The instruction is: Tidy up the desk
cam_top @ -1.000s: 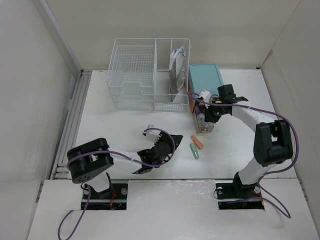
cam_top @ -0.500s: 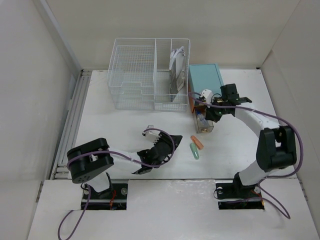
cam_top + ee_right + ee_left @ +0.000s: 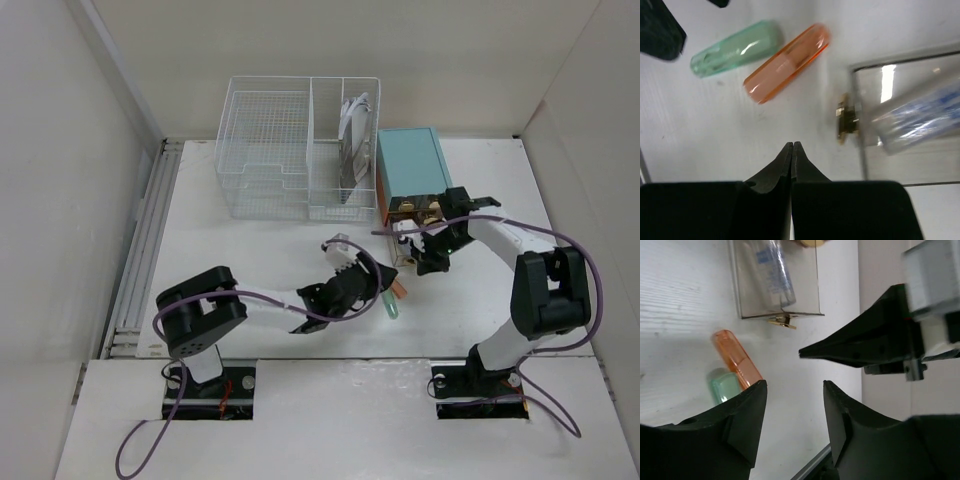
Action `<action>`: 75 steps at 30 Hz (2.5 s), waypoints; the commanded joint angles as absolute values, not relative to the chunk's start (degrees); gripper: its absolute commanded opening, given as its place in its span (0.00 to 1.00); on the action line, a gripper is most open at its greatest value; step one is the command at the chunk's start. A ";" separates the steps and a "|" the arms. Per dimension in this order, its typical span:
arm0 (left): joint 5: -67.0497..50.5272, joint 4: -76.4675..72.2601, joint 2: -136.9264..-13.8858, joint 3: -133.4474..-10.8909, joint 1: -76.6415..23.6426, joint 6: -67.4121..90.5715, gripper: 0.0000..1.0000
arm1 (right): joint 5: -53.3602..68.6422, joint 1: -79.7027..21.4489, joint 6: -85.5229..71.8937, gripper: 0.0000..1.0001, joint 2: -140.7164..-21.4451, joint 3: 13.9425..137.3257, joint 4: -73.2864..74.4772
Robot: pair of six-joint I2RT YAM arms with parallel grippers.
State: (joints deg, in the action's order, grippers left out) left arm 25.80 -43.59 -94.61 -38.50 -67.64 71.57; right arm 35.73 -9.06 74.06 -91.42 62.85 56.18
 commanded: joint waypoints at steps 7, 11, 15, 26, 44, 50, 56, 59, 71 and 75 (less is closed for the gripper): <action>27.32 -17.09 -96.86 -49.83 -71.26 62.67 0.48 | 28.14 -8.70 66.05 0.00 -87.36 57.49 43.44; 32.16 -9.42 -96.33 -51.06 -73.82 62.67 0.56 | 25.14 -9.40 58.99 0.00 -89.99 58.09 35.43; 32.78 -2.91 -98.34 -53.96 -75.06 62.67 0.59 | 23.47 -10.81 53.27 0.00 -94.20 61.34 31.47; 34.54 6.23 -106.60 -65.72 -75.59 61.09 0.60 | 17.94 -13.62 41.31 0.00 -97.56 64.34 21.11; 32.34 18.10 -116.72 -77.52 -75.59 60.29 0.47 | 18.11 -10.37 36.56 0.00 -96.15 68.64 21.71; 32.34 19.86 -116.72 -76.46 -75.59 60.29 0.47 | 21.45 -10.37 35.95 0.00 -98.17 70.58 22.85; 31.82 19.86 -118.47 -76.46 -75.59 59.77 0.45 | 20.83 -10.37 35.42 0.00 -96.33 70.05 22.32; 31.82 20.39 -119.61 -77.08 -75.59 59.77 0.44 | 20.83 -10.37 35.42 0.00 -96.33 70.05 22.32; 31.82 22.94 -123.66 -79.45 -75.06 59.15 0.27 | 27.94 -8.09 37.35 0.00 -89.66 68.47 28.55; 32.34 24.60 -124.71 -79.45 -75.06 59.15 0.24 | 30.31 -5.46 38.67 0.20 -83.68 68.47 33.20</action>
